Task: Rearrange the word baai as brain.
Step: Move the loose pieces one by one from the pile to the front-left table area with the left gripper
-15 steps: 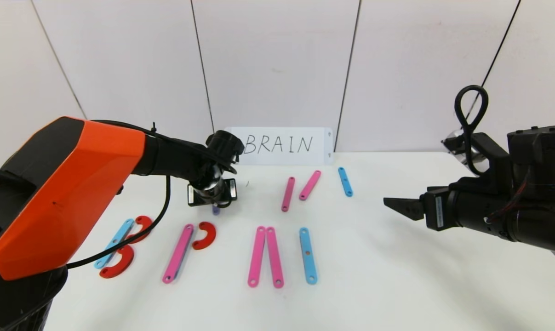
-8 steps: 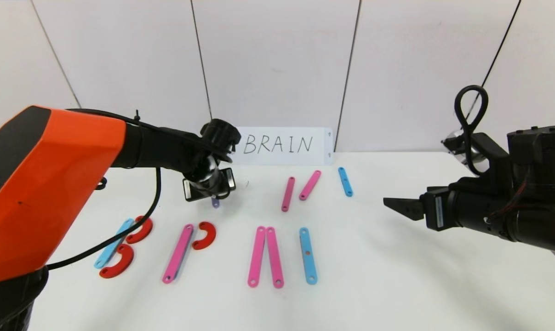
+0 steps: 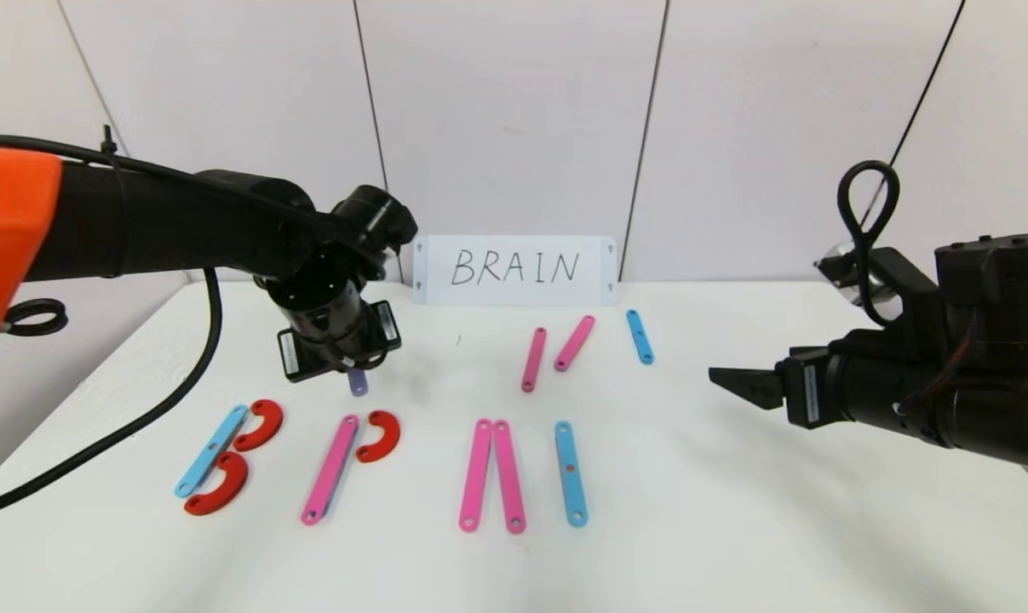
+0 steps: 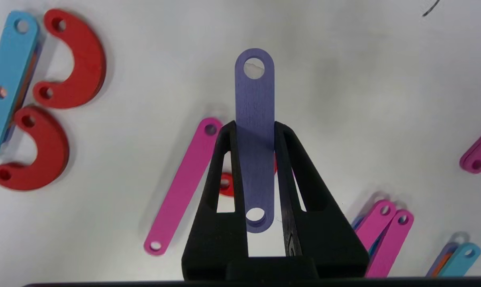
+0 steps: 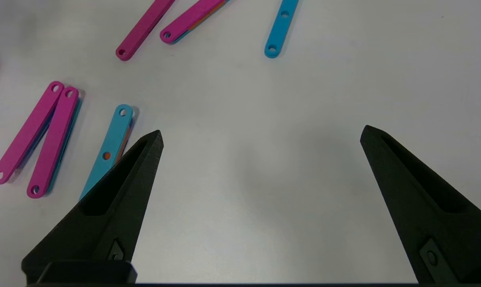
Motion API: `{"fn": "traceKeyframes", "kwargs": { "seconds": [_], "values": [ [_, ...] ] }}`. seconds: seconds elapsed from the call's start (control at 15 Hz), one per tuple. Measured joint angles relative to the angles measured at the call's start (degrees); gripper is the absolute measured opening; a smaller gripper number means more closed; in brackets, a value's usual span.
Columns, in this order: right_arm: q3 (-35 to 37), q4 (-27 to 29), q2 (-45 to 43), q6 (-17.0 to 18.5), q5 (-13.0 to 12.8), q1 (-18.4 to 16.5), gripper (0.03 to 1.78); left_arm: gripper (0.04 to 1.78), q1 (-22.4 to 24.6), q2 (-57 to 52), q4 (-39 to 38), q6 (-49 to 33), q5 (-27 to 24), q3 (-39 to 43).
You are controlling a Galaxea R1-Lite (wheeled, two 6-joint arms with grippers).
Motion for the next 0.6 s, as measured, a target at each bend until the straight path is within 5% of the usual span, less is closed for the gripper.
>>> {"fn": "traceKeyframes", "kwargs": {
  "seconds": [0.6],
  "values": [
    [-0.1,-0.1,0.9,0.0,0.0,0.0,1.73,0.28,-5.6,-5.5,-4.5,-9.4,2.8,16.8]
  ]
}}
